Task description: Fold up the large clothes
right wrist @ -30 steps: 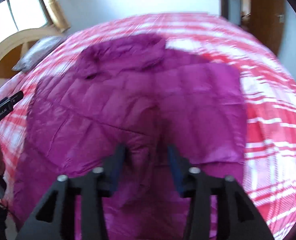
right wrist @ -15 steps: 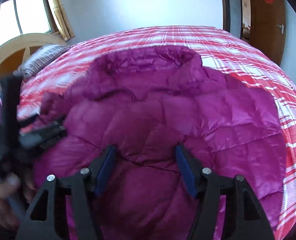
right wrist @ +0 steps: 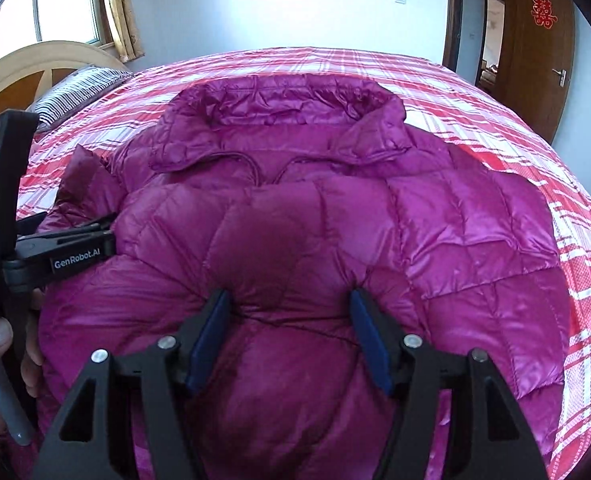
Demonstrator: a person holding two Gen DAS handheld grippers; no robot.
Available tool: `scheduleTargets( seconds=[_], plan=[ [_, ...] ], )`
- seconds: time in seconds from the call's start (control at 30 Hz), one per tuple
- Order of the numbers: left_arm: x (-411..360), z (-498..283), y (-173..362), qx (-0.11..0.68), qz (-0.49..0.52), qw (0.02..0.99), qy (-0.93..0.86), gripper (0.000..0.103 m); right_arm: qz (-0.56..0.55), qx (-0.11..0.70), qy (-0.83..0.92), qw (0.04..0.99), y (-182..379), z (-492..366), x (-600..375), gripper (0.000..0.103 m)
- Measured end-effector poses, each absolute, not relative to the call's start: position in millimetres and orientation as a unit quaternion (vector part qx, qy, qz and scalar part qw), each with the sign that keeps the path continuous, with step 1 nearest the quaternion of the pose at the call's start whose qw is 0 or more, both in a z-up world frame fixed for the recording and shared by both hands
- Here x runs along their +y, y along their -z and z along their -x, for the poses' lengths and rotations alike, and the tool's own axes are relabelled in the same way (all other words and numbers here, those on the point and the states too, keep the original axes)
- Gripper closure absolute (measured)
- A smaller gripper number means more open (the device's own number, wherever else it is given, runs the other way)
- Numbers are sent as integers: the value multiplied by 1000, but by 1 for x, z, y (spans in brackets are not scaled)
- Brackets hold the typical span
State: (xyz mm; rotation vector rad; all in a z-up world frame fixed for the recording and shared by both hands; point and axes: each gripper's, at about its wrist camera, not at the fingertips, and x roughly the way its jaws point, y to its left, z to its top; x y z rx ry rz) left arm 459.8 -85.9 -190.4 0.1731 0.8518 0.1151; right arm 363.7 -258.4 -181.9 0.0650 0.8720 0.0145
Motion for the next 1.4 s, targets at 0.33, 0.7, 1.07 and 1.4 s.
scheduleTargets(
  seconds=[0.33,0.7,1.07,1.4],
  plan=[
    [-82,-461,192,414,-75,906,-54,1,-28,422,-4,906,184,-364,-257,38],
    [-81,-464,194,416,-75,905,-55,1,-23,423,-2,906,185,-364,-255,38],
    [-76,-465,195,419,-57,905,-47,1,-45,405,-13,913,169,-352,-262,39],
    [-72,-464,194,419,-42,906,-40,1,-51,419,-11,906,181,-353,-280,45]
  ],
)
